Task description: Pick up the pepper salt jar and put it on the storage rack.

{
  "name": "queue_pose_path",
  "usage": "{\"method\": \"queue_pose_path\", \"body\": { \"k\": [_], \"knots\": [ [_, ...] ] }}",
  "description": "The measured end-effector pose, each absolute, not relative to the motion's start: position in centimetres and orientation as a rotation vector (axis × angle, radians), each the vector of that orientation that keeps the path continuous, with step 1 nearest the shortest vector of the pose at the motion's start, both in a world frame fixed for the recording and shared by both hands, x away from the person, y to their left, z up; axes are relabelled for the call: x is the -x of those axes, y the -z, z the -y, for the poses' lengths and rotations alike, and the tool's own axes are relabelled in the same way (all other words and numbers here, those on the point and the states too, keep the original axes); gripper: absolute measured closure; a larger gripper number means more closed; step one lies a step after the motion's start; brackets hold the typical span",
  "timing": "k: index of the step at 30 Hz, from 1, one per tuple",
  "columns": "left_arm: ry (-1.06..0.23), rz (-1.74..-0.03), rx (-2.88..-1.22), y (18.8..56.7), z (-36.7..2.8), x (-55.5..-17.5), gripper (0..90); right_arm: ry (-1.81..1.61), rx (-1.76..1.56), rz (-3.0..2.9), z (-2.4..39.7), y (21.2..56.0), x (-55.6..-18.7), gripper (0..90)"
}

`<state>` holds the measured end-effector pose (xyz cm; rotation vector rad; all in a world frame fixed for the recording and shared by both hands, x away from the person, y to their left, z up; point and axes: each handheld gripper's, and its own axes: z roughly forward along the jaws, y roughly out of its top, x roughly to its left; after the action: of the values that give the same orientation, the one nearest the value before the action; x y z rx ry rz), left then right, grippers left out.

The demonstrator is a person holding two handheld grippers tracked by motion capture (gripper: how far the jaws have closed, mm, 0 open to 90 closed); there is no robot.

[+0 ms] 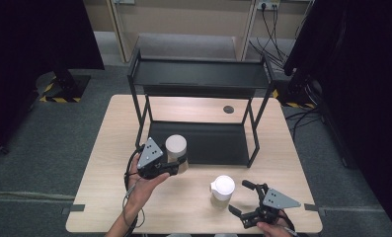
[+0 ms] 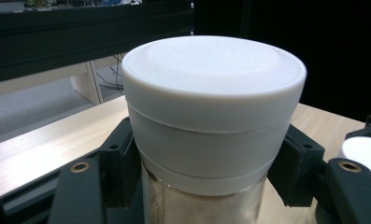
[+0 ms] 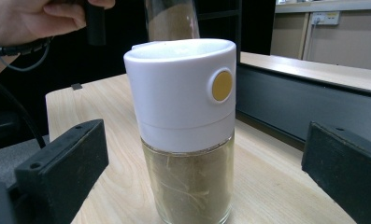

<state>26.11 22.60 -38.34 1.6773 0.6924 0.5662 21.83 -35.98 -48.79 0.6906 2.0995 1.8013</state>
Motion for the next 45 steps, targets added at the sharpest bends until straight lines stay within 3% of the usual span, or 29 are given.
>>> {"method": "queue_pose_path", "body": {
  "k": [45],
  "knots": [
    [-0.557, -0.656, -1.679, 30.7, -22.6, -28.1, 35.1, -1.801, -0.681, -2.109, 35.8, 48.8, -21.8, 1.0]
  ]
}}
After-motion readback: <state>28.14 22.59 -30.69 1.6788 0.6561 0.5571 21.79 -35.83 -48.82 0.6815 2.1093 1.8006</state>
